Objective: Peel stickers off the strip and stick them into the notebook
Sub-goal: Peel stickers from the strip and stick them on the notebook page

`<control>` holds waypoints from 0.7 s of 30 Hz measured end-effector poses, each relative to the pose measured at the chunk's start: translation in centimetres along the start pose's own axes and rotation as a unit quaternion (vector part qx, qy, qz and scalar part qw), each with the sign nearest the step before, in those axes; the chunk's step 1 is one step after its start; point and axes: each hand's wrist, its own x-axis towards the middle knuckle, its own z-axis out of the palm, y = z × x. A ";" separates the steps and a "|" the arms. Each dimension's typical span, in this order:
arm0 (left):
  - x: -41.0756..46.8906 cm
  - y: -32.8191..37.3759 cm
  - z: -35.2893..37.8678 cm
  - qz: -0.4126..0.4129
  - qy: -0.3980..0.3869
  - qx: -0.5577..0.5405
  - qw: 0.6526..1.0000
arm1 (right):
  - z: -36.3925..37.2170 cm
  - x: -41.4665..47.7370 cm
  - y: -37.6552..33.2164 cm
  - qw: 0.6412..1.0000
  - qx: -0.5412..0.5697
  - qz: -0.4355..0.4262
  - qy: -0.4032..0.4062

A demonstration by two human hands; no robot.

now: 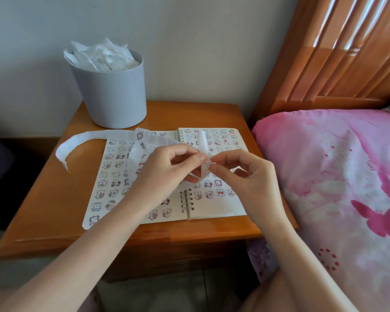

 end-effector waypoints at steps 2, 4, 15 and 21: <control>0.0 0.0 0.0 -0.002 0.001 -0.001 1.000 | 0.0 0.0 0.0 1.000 -0.001 0.001 0.000; 0.0 0.0 0.1 -0.005 0.005 -0.002 1.000 | 0.0 0.0 0.0 1.000 -0.002 0.006 0.001; 0.1 -0.6 0.3 -0.009 0.028 0.045 0.999 | 0.0 -0.4 0.1 0.995 -0.093 -0.034 -0.002; 0.1 -0.7 0.2 -0.010 0.043 0.048 0.998 | -1.8 -1.0 -0.1 0.998 0.011 0.054 0.029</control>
